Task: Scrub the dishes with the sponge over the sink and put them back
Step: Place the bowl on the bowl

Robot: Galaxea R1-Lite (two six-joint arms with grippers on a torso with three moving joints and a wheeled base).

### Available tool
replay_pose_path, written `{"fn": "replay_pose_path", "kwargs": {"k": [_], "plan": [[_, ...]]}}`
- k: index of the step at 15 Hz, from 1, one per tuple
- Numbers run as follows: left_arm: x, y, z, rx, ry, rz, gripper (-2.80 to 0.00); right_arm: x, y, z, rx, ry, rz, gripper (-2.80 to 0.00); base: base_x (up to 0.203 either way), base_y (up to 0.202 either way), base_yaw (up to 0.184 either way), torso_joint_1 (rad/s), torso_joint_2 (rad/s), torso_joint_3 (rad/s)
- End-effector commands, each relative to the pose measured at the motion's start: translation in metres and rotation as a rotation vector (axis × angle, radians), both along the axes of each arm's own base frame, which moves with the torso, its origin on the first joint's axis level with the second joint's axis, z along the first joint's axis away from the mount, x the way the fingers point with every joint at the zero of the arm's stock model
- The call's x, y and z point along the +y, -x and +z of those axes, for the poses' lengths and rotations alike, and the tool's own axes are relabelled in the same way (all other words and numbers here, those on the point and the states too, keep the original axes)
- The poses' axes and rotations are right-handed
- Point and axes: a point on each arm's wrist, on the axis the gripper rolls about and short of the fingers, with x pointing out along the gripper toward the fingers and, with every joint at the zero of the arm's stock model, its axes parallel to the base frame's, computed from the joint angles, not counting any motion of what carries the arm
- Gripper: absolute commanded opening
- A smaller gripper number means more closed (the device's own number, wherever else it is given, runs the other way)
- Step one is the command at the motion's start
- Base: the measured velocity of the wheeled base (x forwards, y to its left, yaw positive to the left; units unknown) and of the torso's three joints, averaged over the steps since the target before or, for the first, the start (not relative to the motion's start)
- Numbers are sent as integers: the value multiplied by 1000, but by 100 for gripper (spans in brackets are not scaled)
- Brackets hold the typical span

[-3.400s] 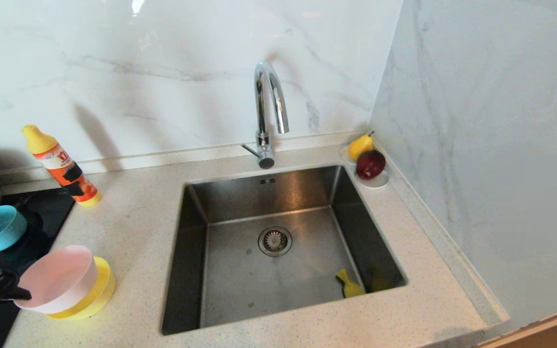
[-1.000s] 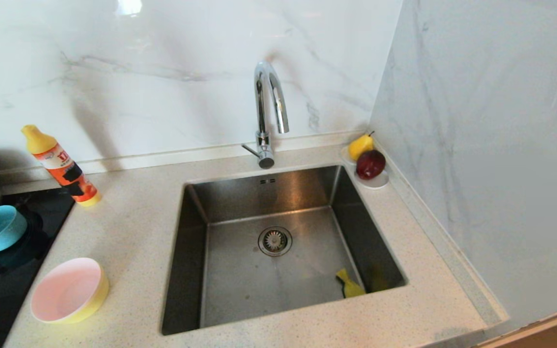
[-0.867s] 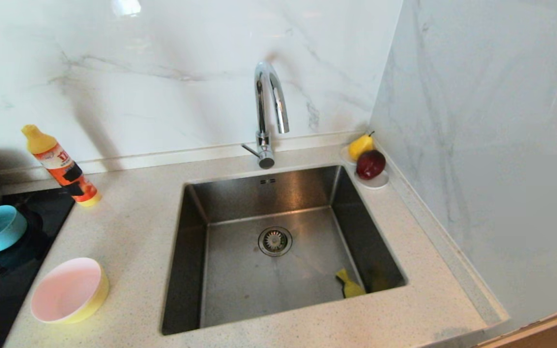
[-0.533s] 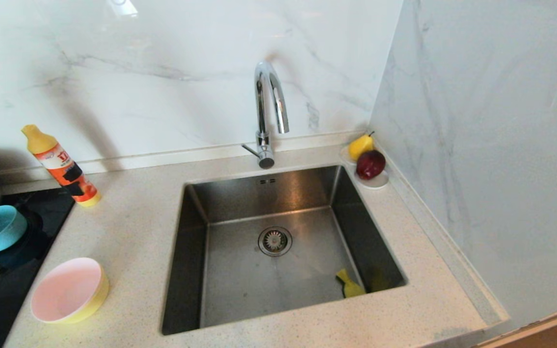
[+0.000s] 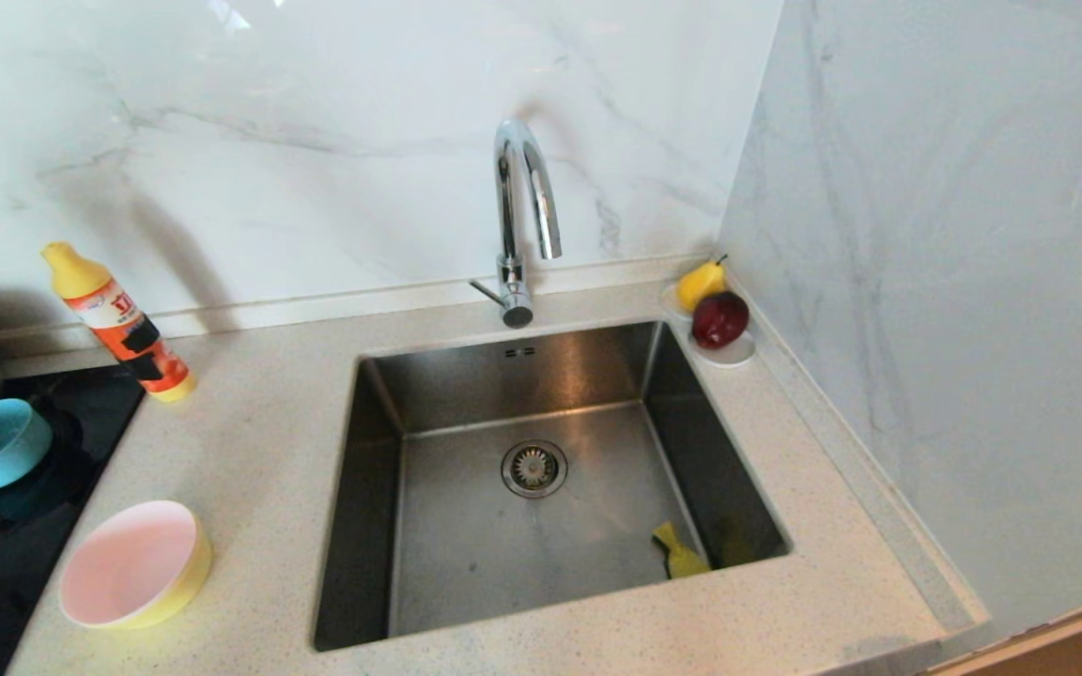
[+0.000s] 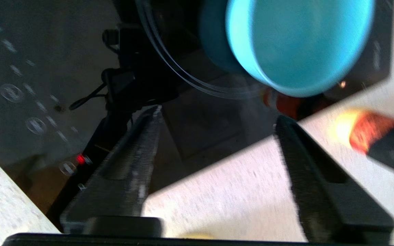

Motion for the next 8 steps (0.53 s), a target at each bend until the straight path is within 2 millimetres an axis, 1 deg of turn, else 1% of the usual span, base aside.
{"fn": "replay_pose_path", "kwargs": {"k": [1,4,8], "plan": [[7,-2,-12,17,29,10,0,0,0,0,1,0,0,-280,0,0,0,0,0,0],[11,-4,-15,21,34,13,0,0,0,0,1,0,0,-280,0,0,0,0,0,0],[22,-4,-31,38,75,46,0,0,0,0,1,0,0,-280,0,0,0,0,0,0]]}}
